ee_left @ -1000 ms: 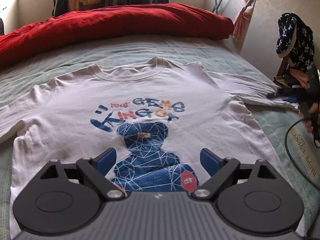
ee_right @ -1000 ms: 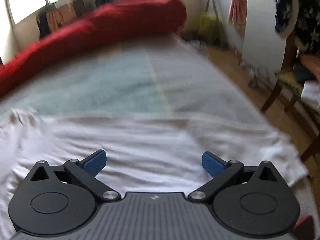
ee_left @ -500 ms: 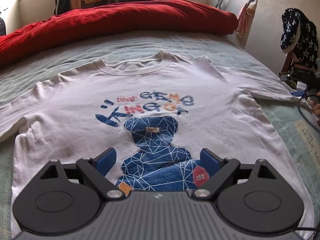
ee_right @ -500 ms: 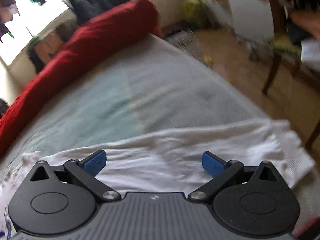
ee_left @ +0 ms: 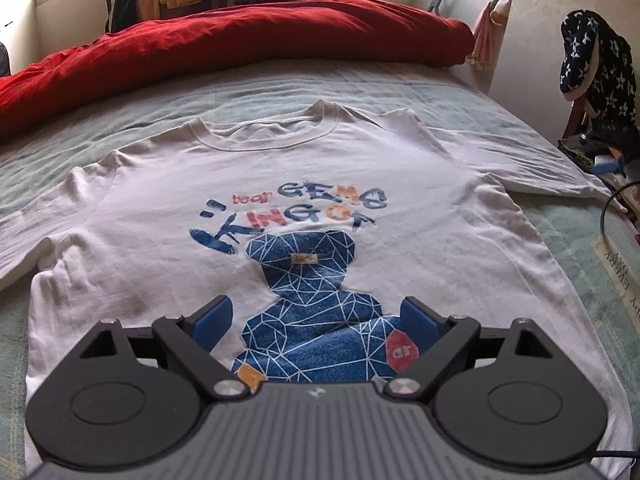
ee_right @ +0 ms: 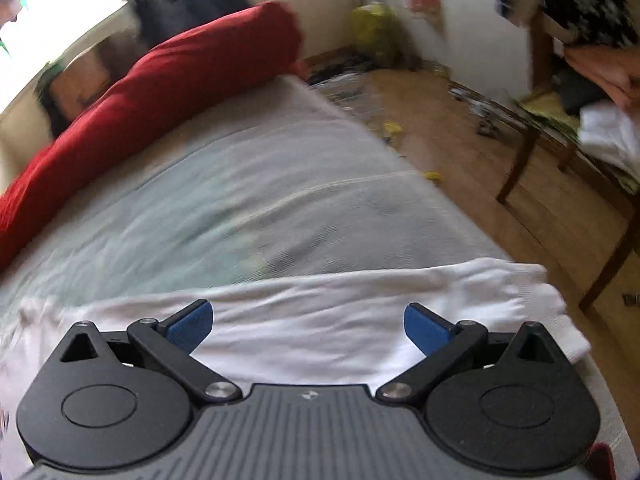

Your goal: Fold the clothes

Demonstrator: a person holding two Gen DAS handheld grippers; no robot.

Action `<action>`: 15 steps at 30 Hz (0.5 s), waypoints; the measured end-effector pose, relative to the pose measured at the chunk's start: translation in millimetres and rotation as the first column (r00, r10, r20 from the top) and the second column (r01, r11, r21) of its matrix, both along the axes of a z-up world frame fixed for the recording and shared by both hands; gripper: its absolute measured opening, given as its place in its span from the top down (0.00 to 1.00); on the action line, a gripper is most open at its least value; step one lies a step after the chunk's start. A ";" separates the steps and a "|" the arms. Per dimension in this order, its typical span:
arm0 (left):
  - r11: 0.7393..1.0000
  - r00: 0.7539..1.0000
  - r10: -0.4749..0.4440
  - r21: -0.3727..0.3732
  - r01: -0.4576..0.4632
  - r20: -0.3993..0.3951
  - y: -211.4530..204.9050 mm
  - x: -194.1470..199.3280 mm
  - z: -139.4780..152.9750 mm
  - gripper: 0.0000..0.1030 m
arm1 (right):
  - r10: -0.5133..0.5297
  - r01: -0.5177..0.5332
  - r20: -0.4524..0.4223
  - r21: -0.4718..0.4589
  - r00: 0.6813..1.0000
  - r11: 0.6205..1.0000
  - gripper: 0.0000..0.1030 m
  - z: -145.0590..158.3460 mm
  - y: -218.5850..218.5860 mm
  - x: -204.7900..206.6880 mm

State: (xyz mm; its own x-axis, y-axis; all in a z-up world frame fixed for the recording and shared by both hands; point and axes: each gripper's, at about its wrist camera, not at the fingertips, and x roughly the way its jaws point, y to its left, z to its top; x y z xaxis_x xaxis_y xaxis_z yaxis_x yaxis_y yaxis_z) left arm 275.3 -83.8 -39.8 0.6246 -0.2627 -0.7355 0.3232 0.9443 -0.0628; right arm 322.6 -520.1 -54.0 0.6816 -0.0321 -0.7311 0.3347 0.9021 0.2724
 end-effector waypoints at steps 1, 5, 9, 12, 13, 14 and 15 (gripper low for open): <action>1.000 1.000 0.003 -0.002 -0.003 0.003 1.3 -0.5 1.2 0.12 | 0.045 -0.045 0.000 -0.009 0.999 0.999 0.00 4.1 14.4 6.8; 1.000 1.000 0.014 -0.008 -0.014 0.015 9.5 -2.8 5.6 0.12 | 0.261 -0.260 0.009 -0.059 0.965 0.964 0.00 17.1 92.5 41.6; 0.999 0.999 0.036 -0.013 -0.036 0.020 21.7 -3.4 7.4 0.12 | 0.398 -0.397 -0.025 -0.137 0.917 0.907 0.00 10.3 166.0 80.4; 0.998 0.999 0.051 -0.023 -0.050 0.017 31.0 -3.3 5.9 0.12 | 0.411 -0.421 -0.097 -0.258 0.907 0.869 0.00 -6.9 205.4 112.2; 0.998 0.998 0.053 -0.027 -0.053 0.016 33.4 -3.1 5.2 0.12 | 0.396 -0.415 -0.126 -0.293 0.910 0.861 0.00 -15.6 213.0 122.0; 0.998 0.998 0.055 -0.031 -0.054 0.015 35.5 -3.2 4.7 0.12 | 0.381 -0.408 -0.146 -0.308 0.913 0.859 0.00 -24.5 214.7 129.6; 0.998 0.998 0.057 -0.034 -0.056 0.014 37.6 -3.3 4.2 0.12 | 0.370 -0.404 -0.163 -0.315 0.915 0.859 0.00 -33.1 214.1 136.2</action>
